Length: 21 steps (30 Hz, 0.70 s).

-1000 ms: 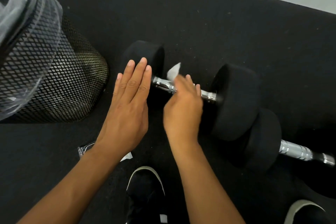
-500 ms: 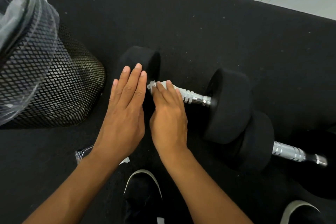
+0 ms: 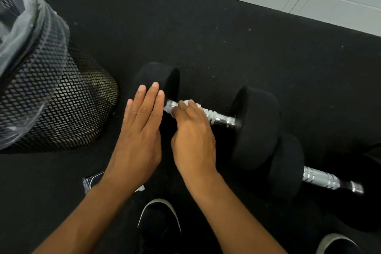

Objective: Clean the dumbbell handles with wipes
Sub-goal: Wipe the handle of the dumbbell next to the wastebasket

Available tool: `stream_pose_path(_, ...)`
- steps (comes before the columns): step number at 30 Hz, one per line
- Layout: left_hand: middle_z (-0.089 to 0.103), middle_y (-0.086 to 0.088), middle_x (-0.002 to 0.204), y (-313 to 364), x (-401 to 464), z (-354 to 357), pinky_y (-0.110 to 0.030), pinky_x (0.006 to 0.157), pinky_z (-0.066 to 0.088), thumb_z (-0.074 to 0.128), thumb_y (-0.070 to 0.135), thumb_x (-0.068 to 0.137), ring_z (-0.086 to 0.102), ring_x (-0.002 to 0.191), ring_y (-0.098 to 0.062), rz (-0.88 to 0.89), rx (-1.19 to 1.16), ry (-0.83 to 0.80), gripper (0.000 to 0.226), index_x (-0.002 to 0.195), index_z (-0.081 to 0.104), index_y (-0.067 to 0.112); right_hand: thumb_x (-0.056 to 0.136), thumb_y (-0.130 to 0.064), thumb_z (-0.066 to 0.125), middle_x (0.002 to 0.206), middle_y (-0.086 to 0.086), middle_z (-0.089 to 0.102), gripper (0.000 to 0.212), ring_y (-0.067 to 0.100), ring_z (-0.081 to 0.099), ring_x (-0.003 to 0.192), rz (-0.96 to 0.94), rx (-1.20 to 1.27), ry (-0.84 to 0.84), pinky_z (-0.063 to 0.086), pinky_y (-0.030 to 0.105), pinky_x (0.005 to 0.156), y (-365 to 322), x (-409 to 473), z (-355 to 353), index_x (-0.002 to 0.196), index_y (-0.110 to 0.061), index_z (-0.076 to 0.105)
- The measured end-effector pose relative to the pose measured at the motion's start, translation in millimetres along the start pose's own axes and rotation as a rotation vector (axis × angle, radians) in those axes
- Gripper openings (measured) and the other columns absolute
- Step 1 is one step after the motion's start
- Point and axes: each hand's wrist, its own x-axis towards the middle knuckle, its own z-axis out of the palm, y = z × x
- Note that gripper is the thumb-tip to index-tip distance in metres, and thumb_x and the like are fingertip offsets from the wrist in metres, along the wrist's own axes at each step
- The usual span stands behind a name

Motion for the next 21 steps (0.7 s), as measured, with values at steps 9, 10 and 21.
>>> stream_pose_path(9, 0.011, -0.011, 0.169, 0.8, 4.7, -3.1, -0.044, 0.127, 0.002, 0.049, -0.015, 0.09, 0.001, 0.157, -0.026, 0.003, -0.005, -0.013, 0.076, 0.158, 0.019, 0.003, 0.1, -0.012, 0.052, 0.113, 0.008, 0.066, 0.025, 0.026, 0.064, 0.103, 0.069, -0.014, -0.201, 0.05, 0.037, 0.086, -0.9, 47.8, -8.8, 0.122, -0.013, 0.065)
stream_pose_path(10, 0.011, -0.011, 0.169, 0.7, 5.1, -3.4, -0.044, 0.127, 0.002, 0.049, -0.015, 0.09, 0.001, 0.157, -0.026, 0.005, -0.002, -0.015, 0.076, 0.158, 0.019, 0.003, 0.1, -0.01, 0.052, 0.115, 0.008, 0.065, 0.028, 0.026, 0.063, 0.106, 0.052, -0.022, -0.2, 0.051, 0.036, 0.089, 1.8, 44.4, -9.3, 0.125, -0.014, 0.064)
stream_pose_path(21, 0.01, -0.01, 0.169, -0.9, -2.3, -2.8, -0.046, 0.127, 0.003, 0.049, -0.016, 0.091, 0.001, 0.157, -0.027, 0.003, -0.007, -0.024, 0.077, 0.159, 0.017, 0.004, 0.094, -0.003, 0.052, 0.118, 0.01, 0.064, 0.033, 0.027, 0.056, 0.115, 0.203, -0.022, -0.082, 0.048, 0.04, 0.103, 13.8, 22.2, -15.1, 0.124, -0.008, 0.064)
